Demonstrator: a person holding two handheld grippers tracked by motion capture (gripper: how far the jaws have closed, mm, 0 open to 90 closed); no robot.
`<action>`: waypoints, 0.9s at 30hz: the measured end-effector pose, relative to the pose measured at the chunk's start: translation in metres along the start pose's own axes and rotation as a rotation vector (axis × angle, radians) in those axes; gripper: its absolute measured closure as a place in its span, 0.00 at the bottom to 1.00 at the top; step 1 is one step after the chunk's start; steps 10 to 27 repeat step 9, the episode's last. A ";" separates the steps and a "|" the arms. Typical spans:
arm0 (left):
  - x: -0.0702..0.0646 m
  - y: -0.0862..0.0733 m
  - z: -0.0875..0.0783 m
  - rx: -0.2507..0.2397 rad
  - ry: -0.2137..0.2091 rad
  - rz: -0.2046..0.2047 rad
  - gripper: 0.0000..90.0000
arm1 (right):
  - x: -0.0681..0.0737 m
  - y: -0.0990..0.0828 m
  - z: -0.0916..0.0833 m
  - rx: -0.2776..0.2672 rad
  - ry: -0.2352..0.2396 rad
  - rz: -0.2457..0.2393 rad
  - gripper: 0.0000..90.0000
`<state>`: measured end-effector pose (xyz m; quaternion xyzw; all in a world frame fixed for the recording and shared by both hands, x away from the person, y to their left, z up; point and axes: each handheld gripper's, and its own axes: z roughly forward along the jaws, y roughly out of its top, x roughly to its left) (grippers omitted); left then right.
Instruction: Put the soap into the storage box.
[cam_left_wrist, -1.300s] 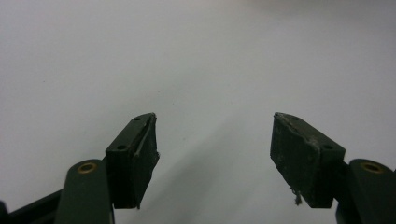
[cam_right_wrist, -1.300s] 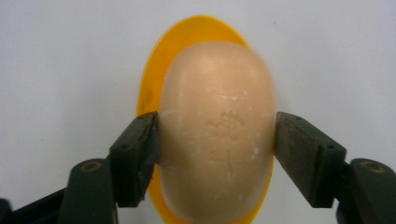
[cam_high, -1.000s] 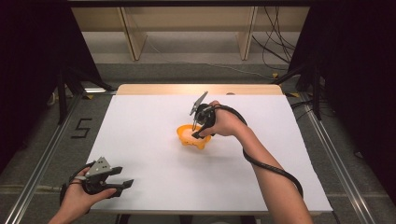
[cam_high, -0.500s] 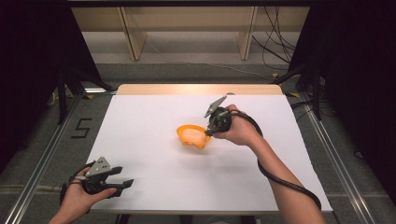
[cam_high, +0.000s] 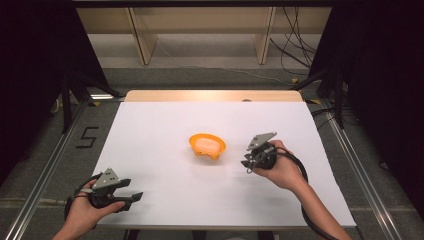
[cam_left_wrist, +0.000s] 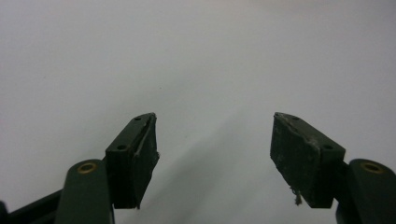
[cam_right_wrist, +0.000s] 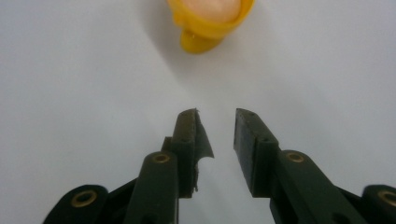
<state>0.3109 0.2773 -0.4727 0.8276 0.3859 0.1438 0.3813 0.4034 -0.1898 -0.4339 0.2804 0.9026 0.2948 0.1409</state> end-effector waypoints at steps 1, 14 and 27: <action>0.001 0.000 0.001 0.003 0.009 0.004 0.35 | 0.000 -0.008 0.000 -0.028 -0.001 -0.017 0.76; 0.001 0.001 0.000 0.001 0.002 0.021 0.35 | 0.002 -0.038 -0.001 -0.079 -0.029 0.066 0.64; 0.001 0.001 0.000 0.001 0.002 0.021 0.35 | 0.002 -0.038 -0.001 -0.079 -0.029 0.066 0.64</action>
